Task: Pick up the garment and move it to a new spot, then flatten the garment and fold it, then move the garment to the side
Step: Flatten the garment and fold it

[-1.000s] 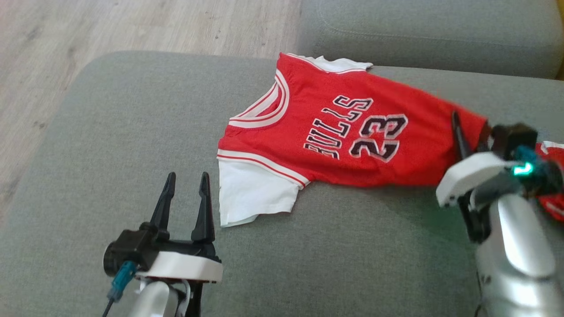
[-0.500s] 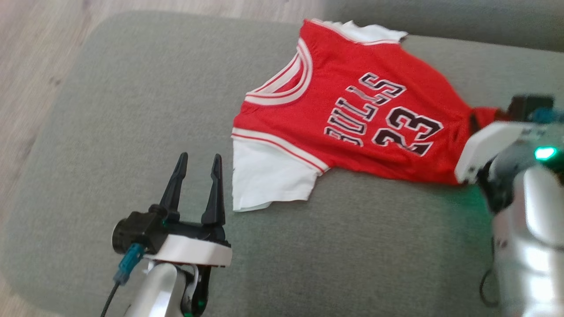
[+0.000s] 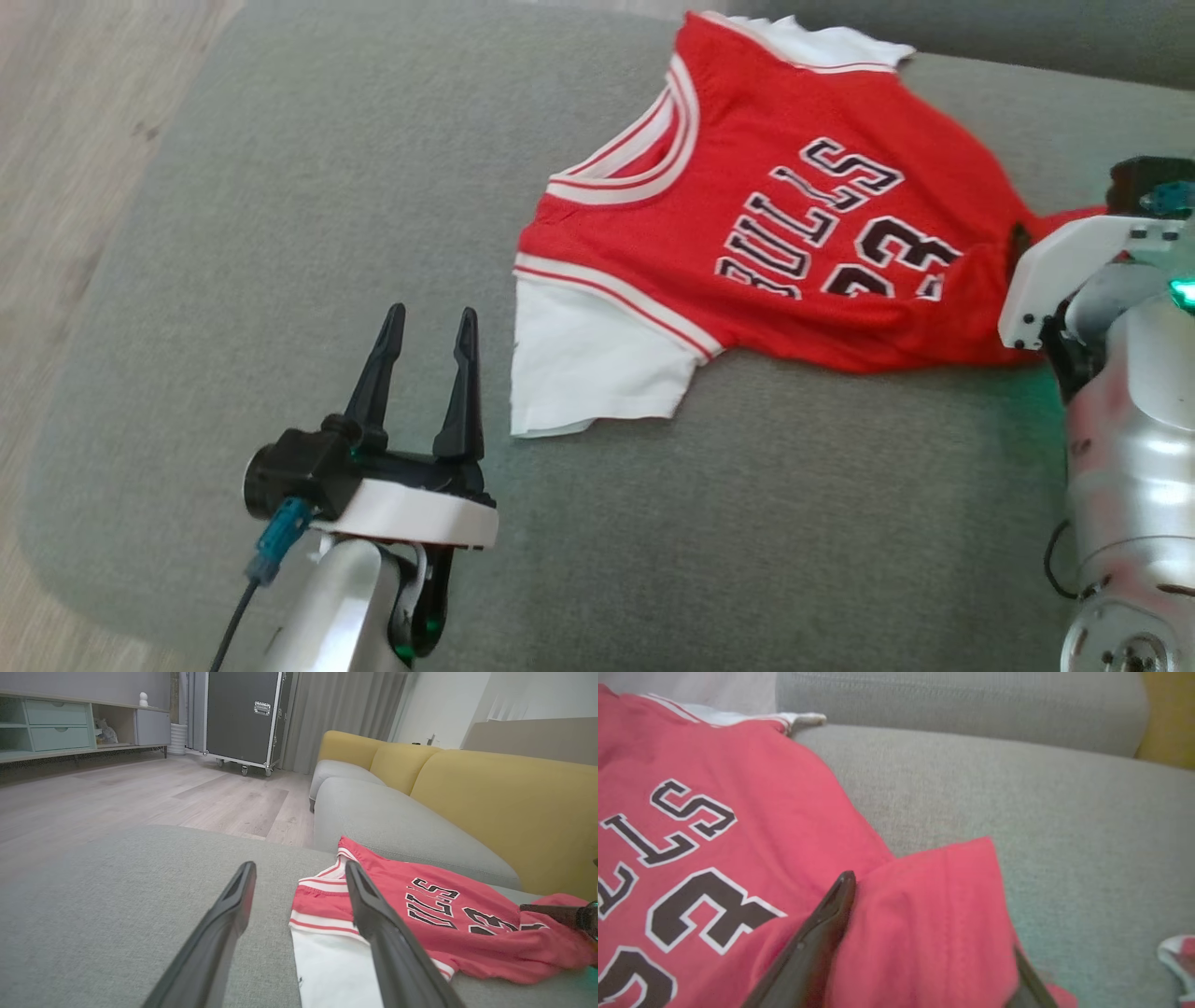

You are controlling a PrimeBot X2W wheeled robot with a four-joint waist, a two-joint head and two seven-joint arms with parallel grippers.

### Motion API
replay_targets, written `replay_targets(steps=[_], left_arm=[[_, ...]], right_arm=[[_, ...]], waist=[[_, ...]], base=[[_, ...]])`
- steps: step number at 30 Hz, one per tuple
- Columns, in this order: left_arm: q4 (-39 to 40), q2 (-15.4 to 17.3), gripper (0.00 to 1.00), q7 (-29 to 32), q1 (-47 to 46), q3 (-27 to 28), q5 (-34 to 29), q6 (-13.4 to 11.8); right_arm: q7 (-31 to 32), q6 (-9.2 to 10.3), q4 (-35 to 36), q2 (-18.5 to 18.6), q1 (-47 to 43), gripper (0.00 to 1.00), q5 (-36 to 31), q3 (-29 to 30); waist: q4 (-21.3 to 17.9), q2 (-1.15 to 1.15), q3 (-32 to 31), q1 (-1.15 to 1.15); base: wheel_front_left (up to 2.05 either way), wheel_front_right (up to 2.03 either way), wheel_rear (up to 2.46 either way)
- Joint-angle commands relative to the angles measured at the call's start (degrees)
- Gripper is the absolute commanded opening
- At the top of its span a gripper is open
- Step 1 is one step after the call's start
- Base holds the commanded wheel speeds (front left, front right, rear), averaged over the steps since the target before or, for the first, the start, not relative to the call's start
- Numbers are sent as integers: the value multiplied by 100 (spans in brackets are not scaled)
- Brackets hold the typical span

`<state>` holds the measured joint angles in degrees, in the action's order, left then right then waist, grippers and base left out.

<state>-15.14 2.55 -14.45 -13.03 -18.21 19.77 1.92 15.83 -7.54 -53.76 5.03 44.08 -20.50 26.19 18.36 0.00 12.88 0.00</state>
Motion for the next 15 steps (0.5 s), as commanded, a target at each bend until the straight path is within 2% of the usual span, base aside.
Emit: replay_targets(steps=[1,8,15], left_arm=[[162,32,100,-55,-148,241,-3,-27],[196,32,100,-55,-37,352,-113,-17],[287,32,100,-55,162,529,-177,-11]], right_arm=[[-309,5,115,-64,266,100,-119,-150],[-1106,5,-32,-162,122,100,-59,-212],[-1955,5,66,-211,-290,100,527,-688]], waist=[[-190,0,-148,0],[-709,0,-511,0],[-1262,0,-920,0]], base=[[0,0,0],[0,0,0],[0,0,0]])
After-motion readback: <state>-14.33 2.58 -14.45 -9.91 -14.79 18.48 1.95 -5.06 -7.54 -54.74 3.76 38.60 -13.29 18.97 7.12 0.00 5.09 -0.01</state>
